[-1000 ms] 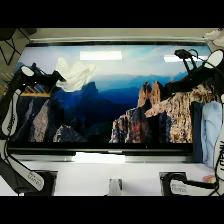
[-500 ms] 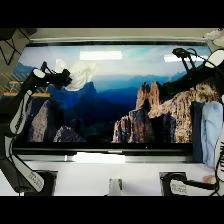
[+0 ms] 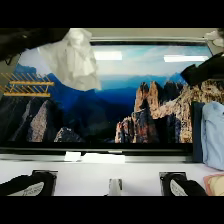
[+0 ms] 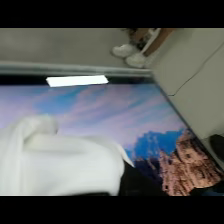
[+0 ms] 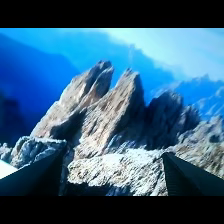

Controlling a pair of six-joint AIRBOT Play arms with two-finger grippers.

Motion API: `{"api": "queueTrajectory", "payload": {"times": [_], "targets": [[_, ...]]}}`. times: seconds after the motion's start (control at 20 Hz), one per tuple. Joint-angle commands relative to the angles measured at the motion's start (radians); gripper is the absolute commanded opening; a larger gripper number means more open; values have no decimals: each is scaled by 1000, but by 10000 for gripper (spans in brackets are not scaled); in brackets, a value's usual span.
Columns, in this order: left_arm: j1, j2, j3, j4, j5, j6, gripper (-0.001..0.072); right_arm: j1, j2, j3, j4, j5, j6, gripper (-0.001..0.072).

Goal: Fold the shirts.

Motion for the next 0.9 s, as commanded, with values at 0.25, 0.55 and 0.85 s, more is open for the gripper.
{"api": "queueTrajectory", "payload": {"times": [0.25, 0.55, 0.85], "targets": [[-422, 219, -293, 586, -381, -558, 35, 0, 230, -6, -16, 294, -11, 657], [-468, 112, -788, 457, -71, -858, 108, 0, 104, -291, 51, 326, -9, 656], [26, 95, -477, 329, -446, -347, 713, 0, 48, -520, 195, 261, -21, 658]]}}
